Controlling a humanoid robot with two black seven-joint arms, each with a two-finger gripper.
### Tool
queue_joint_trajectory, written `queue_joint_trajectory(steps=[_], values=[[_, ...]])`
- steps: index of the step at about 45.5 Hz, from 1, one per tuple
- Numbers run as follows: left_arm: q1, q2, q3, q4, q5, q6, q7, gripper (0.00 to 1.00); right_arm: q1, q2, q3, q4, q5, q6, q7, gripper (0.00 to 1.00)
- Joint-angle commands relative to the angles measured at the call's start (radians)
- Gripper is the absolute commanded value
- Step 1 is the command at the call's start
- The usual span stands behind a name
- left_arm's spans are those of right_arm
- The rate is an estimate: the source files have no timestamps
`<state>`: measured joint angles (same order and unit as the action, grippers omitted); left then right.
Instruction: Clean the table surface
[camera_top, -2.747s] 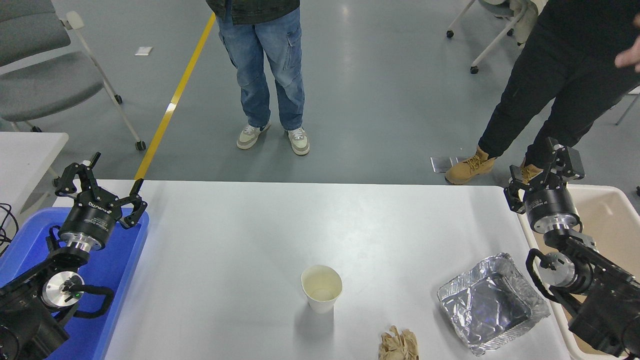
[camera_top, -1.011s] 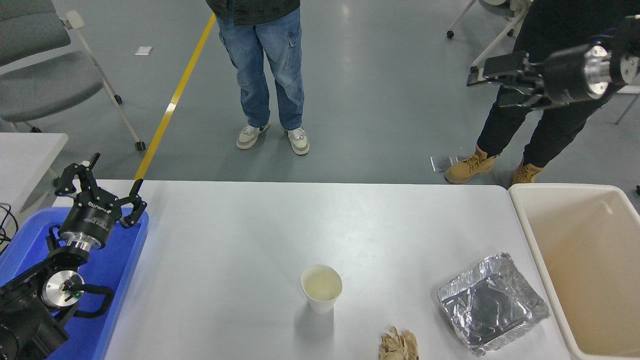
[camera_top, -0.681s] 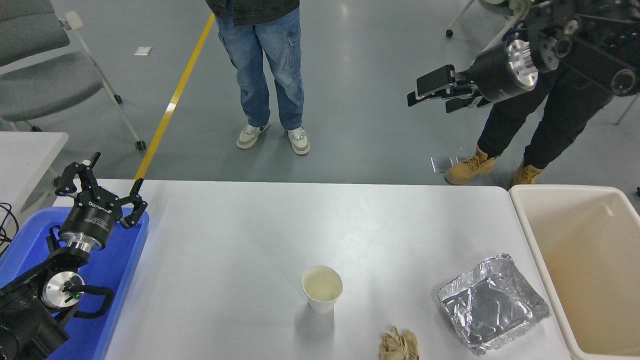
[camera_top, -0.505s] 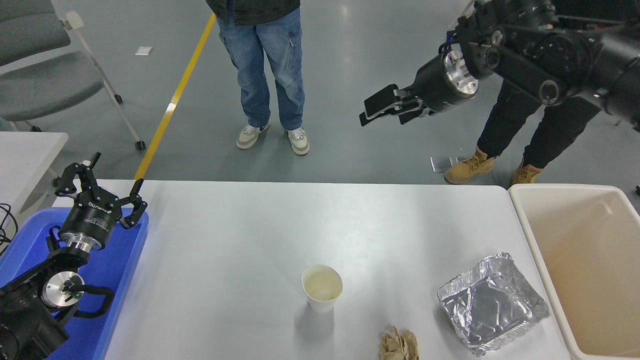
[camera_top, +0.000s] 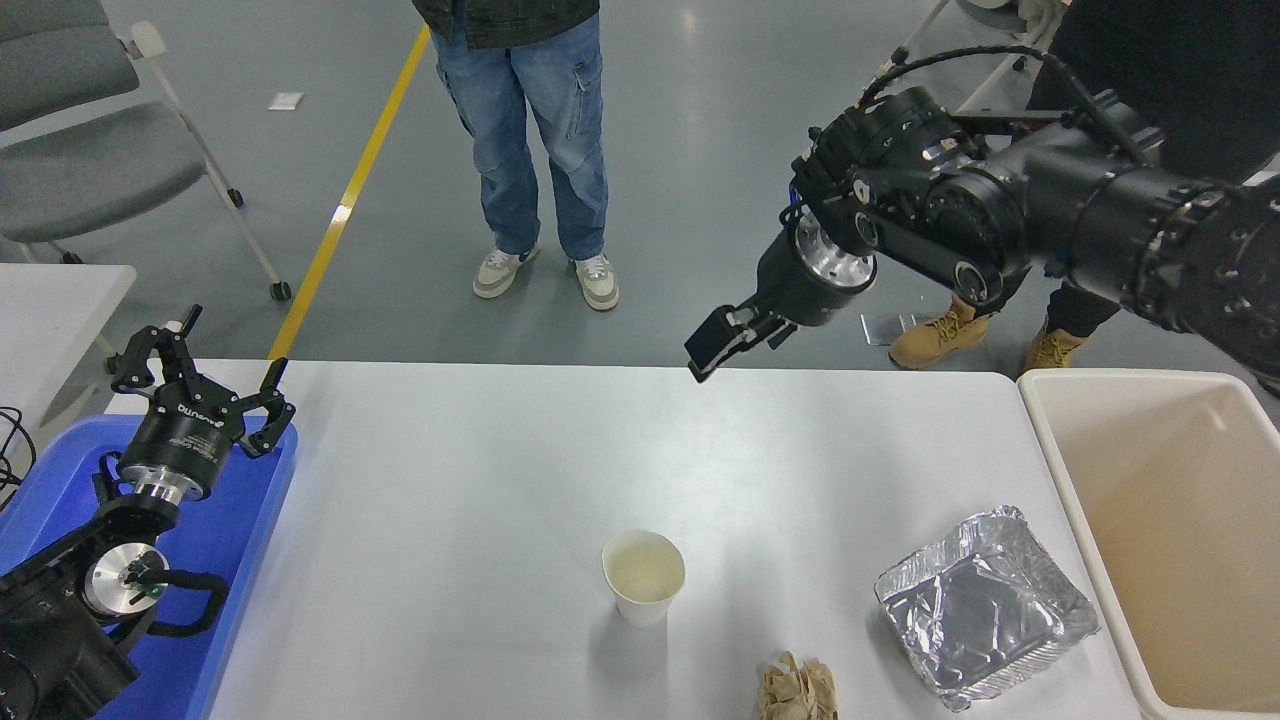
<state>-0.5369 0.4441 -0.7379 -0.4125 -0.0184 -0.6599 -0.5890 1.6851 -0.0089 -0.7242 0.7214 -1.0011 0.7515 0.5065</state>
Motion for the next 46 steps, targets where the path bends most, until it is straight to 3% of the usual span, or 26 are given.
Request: queue_joint_trajectory(steps=[1,10,15,34,46], values=[[0.000,-0.001,0.000,0.000,0.000,0.000,0.000,1.00,-0.038,0.009,0.005,0.085,-0.039,-0.006,0.004,0.98],[0.000,0.001,0.000,0.000,0.000,0.000,0.000,1.00,-0.104,0.009,0.178,0.081,-0.042,-0.037,0.001,0.98],[0.000,-0.001,0.000,0.000,0.000,0.000,0.000,1.00,-0.153,0.009,0.192,0.069,-0.042,-0.061,-0.002,0.98],[0.000,-0.001,0.000,0.000,0.000,-0.001,0.000,1.00,-0.328,0.009,0.186,-0.025,-0.042,-0.331,0.001,0.98],[0.000,0.001,0.000,0.000,0.000,-0.001,0.000,1.00,-0.381,0.009,0.181,-0.028,-0.042,-0.396,0.004,0.98]])
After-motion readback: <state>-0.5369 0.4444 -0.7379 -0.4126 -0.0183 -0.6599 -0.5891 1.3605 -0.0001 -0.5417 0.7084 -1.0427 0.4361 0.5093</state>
